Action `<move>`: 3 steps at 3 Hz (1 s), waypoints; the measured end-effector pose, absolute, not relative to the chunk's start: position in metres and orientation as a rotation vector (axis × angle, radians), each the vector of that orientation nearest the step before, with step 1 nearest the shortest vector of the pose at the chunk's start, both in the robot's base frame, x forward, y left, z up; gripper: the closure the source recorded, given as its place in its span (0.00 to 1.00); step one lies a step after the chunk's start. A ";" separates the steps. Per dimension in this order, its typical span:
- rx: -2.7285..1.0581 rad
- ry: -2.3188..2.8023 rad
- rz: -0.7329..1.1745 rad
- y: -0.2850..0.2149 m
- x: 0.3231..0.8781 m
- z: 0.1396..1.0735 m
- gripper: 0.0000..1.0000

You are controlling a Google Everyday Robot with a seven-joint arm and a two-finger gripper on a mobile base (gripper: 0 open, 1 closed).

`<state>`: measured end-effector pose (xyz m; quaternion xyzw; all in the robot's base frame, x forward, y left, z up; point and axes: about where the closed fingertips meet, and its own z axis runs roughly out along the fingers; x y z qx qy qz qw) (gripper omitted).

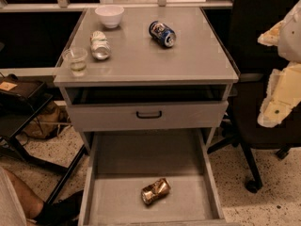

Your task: Pick orange can from middle drawer and place on counter

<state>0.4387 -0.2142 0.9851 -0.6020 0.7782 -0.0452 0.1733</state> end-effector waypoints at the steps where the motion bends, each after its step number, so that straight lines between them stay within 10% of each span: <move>1: -1.707 2.207 -0.128 -0.214 0.439 0.985 0.00; 3: -1.726 2.165 0.026 -0.194 0.460 0.926 0.00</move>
Offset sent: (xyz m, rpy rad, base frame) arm 0.0149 0.0149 -0.0433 0.0531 0.0725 0.0517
